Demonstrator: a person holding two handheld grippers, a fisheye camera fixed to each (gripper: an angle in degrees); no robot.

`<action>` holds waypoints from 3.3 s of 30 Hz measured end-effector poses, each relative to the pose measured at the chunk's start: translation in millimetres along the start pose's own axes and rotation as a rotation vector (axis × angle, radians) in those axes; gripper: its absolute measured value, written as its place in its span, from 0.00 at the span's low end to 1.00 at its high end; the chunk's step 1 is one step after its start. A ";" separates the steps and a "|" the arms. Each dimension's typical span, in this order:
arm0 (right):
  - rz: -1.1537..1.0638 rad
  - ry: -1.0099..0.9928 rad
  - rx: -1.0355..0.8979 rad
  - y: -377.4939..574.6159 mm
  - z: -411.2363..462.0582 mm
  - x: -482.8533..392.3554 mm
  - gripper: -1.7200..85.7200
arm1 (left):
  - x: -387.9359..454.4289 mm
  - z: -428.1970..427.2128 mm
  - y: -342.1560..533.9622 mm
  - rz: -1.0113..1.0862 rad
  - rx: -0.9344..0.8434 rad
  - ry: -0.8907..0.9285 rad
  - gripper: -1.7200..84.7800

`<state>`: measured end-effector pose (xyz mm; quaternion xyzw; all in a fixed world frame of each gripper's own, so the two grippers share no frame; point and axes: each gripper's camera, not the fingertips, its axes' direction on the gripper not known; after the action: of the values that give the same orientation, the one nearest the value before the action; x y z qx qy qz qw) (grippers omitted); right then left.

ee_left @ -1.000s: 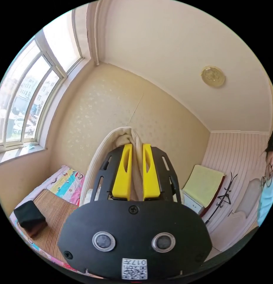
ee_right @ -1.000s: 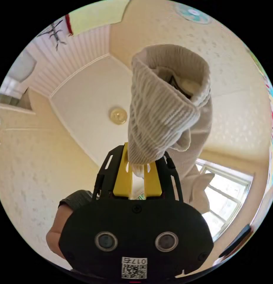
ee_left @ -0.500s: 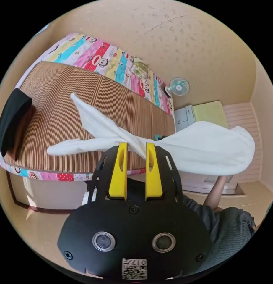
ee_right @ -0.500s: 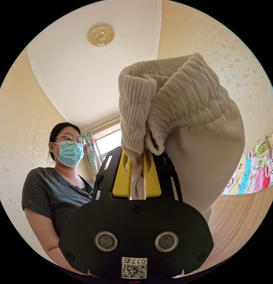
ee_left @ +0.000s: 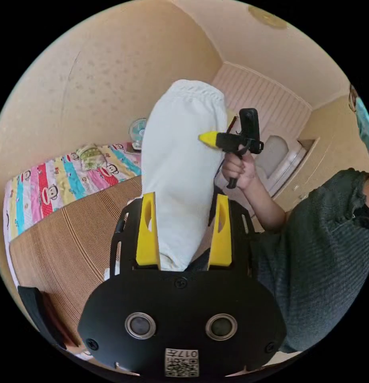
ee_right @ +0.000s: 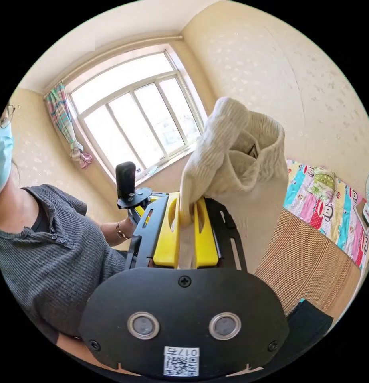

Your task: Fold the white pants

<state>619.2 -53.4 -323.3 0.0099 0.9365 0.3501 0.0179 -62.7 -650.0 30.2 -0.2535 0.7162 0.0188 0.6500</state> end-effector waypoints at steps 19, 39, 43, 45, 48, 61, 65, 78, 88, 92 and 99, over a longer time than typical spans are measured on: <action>0.234 -0.283 0.344 201.9 -81.6 -57.5 0.27 | 94.6 -5.0 -4.1 0.224 0.085 0.142 0.14; 0.104 -0.188 0.476 298.7 -129.8 -159.2 0.04 | 104.3 -20.9 50.1 -0.085 0.117 0.360 0.18; 0.080 -0.128 0.461 307.1 -141.4 -188.7 0.04 | 101.0 -35.0 56.4 -0.197 0.074 0.278 0.24; 0.064 -0.134 0.439 308.7 -138.0 -202.5 0.04 | 119.3 -41.5 56.2 -0.208 0.061 0.092 0.25; 0.059 -0.173 0.454 315.2 -141.1 -218.0 0.04 | 134.6 -43.6 59.8 -0.285 0.061 -0.184 0.12; -0.268 0.120 0.510 262.3 -283.9 -359.3 0.04 | 194.9 -239.1 13.5 0.021 0.592 -0.204 0.03; -0.467 0.183 0.612 207.9 -334.3 -433.9 0.04 | 253.7 -315.6 -29.1 0.215 0.847 -0.225 0.03; -0.566 0.347 0.574 65.3 -393.6 -503.8 0.04 | 290.6 -433.9 -139.5 0.343 0.962 -0.185 0.06; -0.252 0.293 0.343 -31.6 -322.3 -302.8 0.04 | 165.3 -358.3 -179.6 0.188 0.798 -0.330 0.06; -0.079 0.387 0.142 -129.4 -254.2 -143.8 0.05 | 22.6 -303.4 -253.3 -0.050 0.603 -0.321 0.06; 0.348 0.626 -0.076 -251.0 -113.5 194.1 0.05 | -323.6 -175.4 -396.2 -0.503 0.276 -0.655 0.11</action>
<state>419.1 -311.2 -407.5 0.0608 0.8673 0.3684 -0.3292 -62.2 -947.9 481.5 -0.3117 0.3840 -0.1566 0.8549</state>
